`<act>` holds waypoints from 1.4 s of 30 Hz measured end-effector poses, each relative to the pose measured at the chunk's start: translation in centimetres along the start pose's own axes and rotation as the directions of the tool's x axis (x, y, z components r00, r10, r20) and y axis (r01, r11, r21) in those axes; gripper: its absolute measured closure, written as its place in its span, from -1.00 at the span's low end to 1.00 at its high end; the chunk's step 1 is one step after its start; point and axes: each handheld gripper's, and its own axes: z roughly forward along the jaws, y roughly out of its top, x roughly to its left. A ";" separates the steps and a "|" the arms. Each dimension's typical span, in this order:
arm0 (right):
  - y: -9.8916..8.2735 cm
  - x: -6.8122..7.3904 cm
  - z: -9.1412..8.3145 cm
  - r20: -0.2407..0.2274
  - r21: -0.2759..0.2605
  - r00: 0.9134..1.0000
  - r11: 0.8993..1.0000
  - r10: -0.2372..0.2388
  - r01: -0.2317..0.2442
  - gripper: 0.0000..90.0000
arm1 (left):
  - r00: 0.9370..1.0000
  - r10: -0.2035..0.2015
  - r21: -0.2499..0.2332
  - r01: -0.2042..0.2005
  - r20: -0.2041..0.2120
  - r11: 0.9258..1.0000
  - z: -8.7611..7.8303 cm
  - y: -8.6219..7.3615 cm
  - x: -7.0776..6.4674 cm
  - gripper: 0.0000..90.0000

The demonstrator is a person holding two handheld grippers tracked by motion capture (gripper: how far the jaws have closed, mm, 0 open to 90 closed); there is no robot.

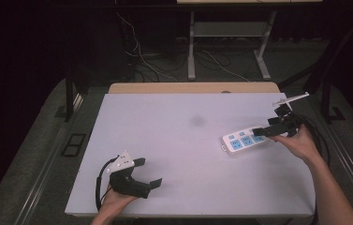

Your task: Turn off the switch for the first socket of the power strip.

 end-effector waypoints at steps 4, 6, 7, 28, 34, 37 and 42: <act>0.1 0.0 0.2 0.015 0.002 1.000 1.000 -0.011 0.011 -0.56 | 1.000 0.001 0.000 -0.001 0.000 1.000 0.0 0.0 0.0 -1.00; 0.1 -0.1 0.3 0.016 -0.009 1.000 1.000 -0.015 0.015 -0.26 | 1.000 0.002 0.000 -0.002 0.003 1.000 0.0 0.0 0.0 -1.00; 0.1 -0.1 0.3 0.016 -0.009 1.000 1.000 -0.015 0.015 -0.26 | 1.000 0.001 -0.002 -0.001 0.006 1.000 0.0 0.0 0.0 -1.00; 0.2 -1.0 2.1 -0.004 -0.003 1.000 1.000 -0.011 0.011 0.89 | 1.000 0.009 -0.001 -0.009 0.012 1.000 0.0 0.0 0.1 -1.00; 0.2 -1.3 2.9 0.005 -0.005 1.000 1.000 -0.001 0.001 0.99 | 1.000 0.009 0.000 -0.009 0.011 1.000 0.0 0.0 0.1 -1.00; 0.2 -1.5 3.3 0.003 -0.006 1.000 1.000 0.008 -0.008 0.99 | 1.000 0.010 0.002 -0.010 0.011 1.000 0.0 0.0 0.1 -1.00; 0.1 -1.7 3.8 0.000 -0.006 1.000 1.000 0.025 -0.025 0.99 | 1.000 0.011 0.003 -0.011 0.011 1.000 0.1 0.0 0.1 -1.00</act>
